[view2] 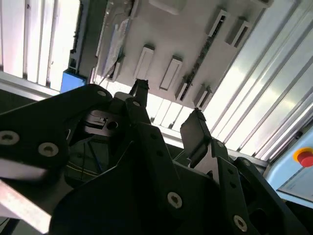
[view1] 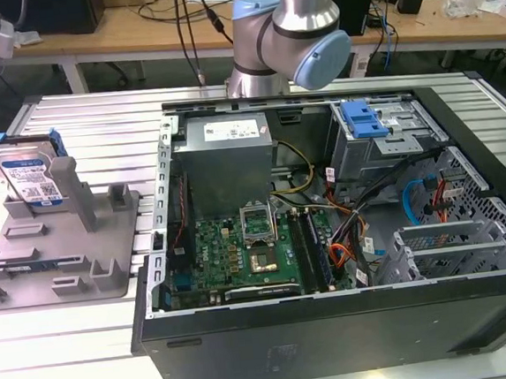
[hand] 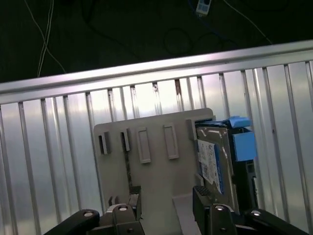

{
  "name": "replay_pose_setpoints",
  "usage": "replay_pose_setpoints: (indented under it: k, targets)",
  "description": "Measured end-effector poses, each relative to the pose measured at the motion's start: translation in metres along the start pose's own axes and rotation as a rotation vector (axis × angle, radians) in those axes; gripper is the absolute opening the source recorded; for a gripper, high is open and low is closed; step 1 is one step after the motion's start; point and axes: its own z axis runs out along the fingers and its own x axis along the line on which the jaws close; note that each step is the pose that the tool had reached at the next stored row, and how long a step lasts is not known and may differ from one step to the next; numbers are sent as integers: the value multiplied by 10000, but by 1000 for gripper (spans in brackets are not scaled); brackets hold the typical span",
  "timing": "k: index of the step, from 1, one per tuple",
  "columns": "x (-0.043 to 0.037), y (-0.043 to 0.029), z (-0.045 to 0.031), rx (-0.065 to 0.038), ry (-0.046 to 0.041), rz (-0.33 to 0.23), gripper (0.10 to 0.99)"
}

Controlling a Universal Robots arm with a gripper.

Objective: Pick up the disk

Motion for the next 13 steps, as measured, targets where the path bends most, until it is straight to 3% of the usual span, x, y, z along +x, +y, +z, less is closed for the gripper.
replay_pose_setpoints:
  k: [7,10,13]
  targets:
    - [-447,76,-1,1,22,3,541]
    - [-598,99,0,3,23,0,541]
    - [-700,113,2,10,59,-203,541]
